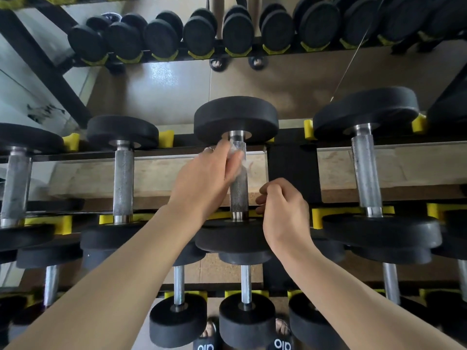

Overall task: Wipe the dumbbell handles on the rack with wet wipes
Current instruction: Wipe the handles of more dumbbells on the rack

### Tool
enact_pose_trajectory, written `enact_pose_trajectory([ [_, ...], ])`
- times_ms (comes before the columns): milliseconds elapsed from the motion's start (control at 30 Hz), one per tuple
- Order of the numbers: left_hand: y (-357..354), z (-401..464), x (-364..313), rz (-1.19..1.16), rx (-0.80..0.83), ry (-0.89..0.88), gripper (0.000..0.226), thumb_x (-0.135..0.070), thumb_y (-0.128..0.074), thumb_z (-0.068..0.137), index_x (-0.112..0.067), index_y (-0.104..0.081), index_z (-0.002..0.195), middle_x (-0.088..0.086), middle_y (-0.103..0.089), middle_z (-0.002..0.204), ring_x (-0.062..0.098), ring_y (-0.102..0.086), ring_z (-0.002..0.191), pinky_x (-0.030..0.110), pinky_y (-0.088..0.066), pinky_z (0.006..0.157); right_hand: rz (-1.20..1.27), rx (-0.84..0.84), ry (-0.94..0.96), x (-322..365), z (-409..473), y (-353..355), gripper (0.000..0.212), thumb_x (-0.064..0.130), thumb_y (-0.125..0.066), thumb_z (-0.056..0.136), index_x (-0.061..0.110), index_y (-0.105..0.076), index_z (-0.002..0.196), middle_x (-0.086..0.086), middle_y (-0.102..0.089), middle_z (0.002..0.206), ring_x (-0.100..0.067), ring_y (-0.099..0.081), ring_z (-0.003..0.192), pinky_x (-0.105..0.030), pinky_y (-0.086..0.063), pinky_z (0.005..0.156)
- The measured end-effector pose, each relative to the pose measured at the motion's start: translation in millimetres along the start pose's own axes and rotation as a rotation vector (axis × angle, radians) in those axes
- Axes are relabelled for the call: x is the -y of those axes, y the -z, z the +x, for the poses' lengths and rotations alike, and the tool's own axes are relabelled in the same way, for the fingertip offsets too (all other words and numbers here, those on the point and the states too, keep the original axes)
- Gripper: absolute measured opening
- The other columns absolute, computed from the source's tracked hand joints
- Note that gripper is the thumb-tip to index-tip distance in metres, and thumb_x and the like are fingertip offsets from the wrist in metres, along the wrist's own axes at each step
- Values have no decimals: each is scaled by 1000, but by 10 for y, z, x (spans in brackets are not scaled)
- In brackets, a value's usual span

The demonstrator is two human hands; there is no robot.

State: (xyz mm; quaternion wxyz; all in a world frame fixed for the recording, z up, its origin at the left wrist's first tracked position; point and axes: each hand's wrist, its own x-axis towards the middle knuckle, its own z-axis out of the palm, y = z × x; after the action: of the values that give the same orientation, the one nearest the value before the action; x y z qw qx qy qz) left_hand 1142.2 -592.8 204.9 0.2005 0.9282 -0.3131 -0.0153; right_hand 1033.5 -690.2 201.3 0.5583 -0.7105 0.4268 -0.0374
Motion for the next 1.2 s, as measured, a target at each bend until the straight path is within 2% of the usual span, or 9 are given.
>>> enact_pose_trajectory([
  [133, -43, 80, -48, 163, -75, -44, 30, -35, -31, 110, -18, -52, 121, -6, -48, 80, 18, -48, 65, 24, -23, 47, 8, -3, -3, -3, 4, 3, 31, 21, -36, 101, 22, -61, 83, -3, -66, 77, -18, -62, 71, -28, -44, 56],
  [300, -23, -111, 160, 219, 25, -290, 26, -34, -40, 106, -15, -54, 95, 0, -46, 59, 33, -50, 49, 32, -30, 47, -9, 6, -2, 1, 2, 2, 31, 21, -36, 100, 22, -62, 85, -2, -67, 77, -19, -64, 72, -26, -43, 53],
  [433, 152, -135, 370, 231, 228, -584, 40, -44, -32, 104, -21, -59, 85, -2, -60, 60, 25, -58, 49, 29, -37, 46, 1, -5, -16, 0, 4, -7, 31, 21, -36, 99, 22, -62, 82, -3, -67, 78, -25, -66, 78, -32, -46, 58],
  [500, 165, -38, 339, 203, 200, -532, 42, -48, -30, 104, -23, -57, 83, -5, -57, 60, 22, -57, 51, 31, -43, 49, 6, -11, -18, -3, 6, -7, 31, 21, -36, 98, 22, -62, 82, -4, -67, 78, -26, -66, 78, -33, -47, 59],
  [633, 34, 24, 271, 68, 27, -236, 35, -42, -40, 106, -24, -48, 77, -6, -50, 59, 24, -52, 54, 32, -31, 48, 10, -17, -13, 0, 0, -13, 30, 20, -37, 99, 22, -62, 82, -4, -67, 77, -25, -66, 77, -31, -46, 57],
  [833, 191, -113, 381, 184, 244, -567, 40, -44, -35, 104, -23, -62, 83, -4, -60, 59, 21, -57, 49, 26, -38, 48, 12, -17, -11, -7, 0, -5, 30, 20, -37, 98, 22, -62, 82, -5, -67, 78, -26, -66, 78, -34, -49, 59],
  [933, 190, 145, 269, 50, 51, -289, 31, -38, -41, 105, -26, -53, 79, -14, -49, 57, 8, -52, 50, 20, -29, 49, 7, -6, -4, -2, -10, -2, 30, 19, -36, 100, 22, -62, 84, -3, -67, 78, -21, -64, 73, -26, -45, 55],
  [1033, 67, 184, 194, 55, -16, -185, 30, -36, -45, 105, -29, -43, 76, -11, -45, 58, 16, -49, 53, 26, -24, 48, 17, -12, -1, -12, 4, -5, 30, 19, -37, 99, 22, -62, 83, -3, -67, 78, -22, -63, 73, -27, -44, 54],
  [1200, 166, -144, 296, 192, 204, -532, 33, -41, -42, 104, -26, -54, 77, -8, -53, 56, 22, -55, 48, 25, -25, 52, 13, -12, -8, -18, -6, -3, 30, 20, -37, 99, 21, -62, 83, -4, -67, 79, -26, -65, 79, -30, -46, 58],
])
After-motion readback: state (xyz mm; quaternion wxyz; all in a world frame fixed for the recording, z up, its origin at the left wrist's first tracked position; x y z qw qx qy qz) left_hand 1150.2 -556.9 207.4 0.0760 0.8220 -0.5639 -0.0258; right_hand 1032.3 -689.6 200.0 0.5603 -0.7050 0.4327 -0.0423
